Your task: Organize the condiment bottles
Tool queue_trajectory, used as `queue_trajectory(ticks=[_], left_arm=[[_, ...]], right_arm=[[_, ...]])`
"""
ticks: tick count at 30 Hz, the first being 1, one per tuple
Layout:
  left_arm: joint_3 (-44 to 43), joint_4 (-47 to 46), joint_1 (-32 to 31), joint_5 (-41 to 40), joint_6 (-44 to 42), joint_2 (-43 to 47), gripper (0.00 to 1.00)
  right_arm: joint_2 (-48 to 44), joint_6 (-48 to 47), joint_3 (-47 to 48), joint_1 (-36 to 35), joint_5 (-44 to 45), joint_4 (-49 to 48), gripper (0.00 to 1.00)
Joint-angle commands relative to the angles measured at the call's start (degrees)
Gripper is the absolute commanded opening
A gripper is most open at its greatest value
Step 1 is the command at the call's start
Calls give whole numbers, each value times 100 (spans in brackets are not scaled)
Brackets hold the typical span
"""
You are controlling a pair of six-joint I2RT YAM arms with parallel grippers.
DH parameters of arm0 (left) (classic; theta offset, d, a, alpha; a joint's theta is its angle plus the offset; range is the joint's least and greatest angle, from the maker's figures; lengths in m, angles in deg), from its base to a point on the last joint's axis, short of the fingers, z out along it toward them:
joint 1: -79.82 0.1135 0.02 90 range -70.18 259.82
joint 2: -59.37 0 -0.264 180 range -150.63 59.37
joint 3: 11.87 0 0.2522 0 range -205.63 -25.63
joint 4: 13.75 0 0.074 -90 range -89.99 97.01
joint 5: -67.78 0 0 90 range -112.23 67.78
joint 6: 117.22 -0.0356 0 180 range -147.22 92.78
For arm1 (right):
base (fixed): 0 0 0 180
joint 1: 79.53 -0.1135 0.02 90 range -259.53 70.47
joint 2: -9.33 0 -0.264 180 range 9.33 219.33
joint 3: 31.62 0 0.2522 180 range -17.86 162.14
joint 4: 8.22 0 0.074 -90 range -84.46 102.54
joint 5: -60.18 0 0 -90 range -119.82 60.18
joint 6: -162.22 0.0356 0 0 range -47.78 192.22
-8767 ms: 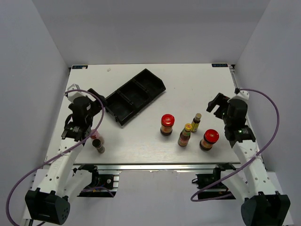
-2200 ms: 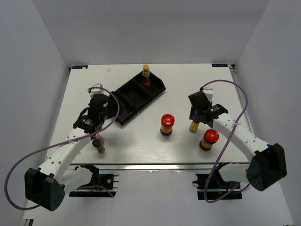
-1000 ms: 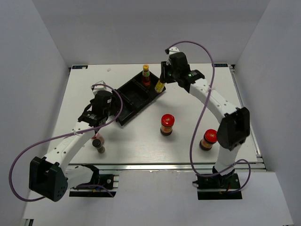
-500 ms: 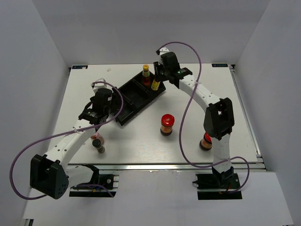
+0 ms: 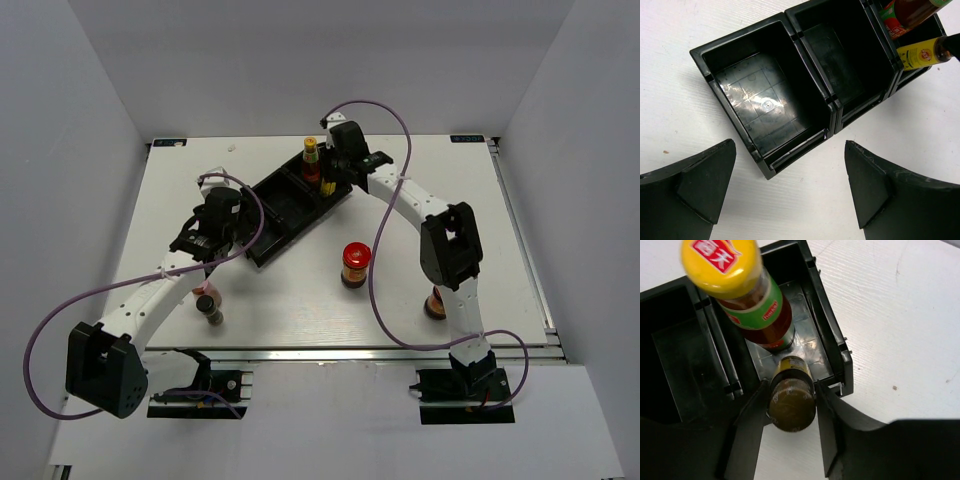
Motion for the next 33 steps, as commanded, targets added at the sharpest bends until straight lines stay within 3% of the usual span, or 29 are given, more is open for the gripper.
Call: queue_trajectory(ticks=[1,2,5,6,13,16,22,27,33], left_arm=[[-154,-74,13,-84,-80,35,98],[-154,-74,13,-75,-80,35,98],[-171,-65,22,-49,-80,35,98],[-180,-48,13,-49,-80,43,98],[-198,67,13,30,-80,210,98],[-128,67,13,206,-89,342,98],[-119,23,-162,926,-387,360,98],[-233,-346,-1496,1041,-958,36,98],[-479,-830,-2693,1147,-1635,-483,98]], right_arm=[[-95,-120,350,-78,91,-409,50],[-103,-128,342,-95,91,-409,62],[-156,-129,377,-113,56,-401,75],[-209,-120,377,-131,39,-392,89],[-832,144,132,-131,12,-383,89],[-1394,389,-412,-131,109,-427,89],[-3273,1022,-2608,-113,1179,-331,89],[-5257,2277,-4680,255,1770,301,89],[-6938,2657,-5774,748,2297,1021,90]])
